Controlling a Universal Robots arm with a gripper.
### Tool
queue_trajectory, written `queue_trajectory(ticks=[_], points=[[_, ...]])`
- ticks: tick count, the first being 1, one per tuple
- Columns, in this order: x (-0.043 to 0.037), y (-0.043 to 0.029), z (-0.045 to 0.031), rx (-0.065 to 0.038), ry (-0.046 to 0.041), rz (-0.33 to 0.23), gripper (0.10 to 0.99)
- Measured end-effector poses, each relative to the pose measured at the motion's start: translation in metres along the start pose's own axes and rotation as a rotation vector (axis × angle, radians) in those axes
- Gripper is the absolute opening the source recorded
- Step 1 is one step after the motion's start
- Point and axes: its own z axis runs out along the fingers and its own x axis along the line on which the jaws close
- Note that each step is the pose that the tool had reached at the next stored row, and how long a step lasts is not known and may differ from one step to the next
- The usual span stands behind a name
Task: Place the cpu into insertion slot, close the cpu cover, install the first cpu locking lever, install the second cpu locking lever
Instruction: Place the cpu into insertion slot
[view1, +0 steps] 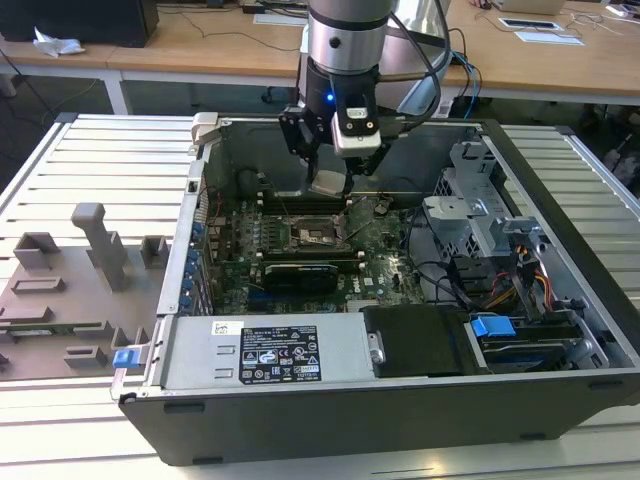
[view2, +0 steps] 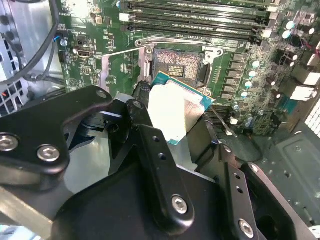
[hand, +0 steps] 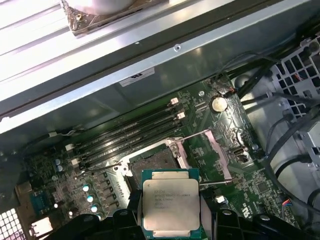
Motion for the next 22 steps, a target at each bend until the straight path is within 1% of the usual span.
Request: queue_trajectory(ticks=[8, 11, 17, 22], points=[[0.0, 0.0, 0.0002, -0.001, -0.0061, 0.069, 0.545], [0.0, 0.0, 0.0003, -0.002, -0.0092, 0.104, 0.545], [0.0, 0.0, 0.0004, -0.003, -0.0124, 0.141, 0.545], [0.0, 0.0, 0.0005, -0.004, -0.0162, 0.184, 0.545]])
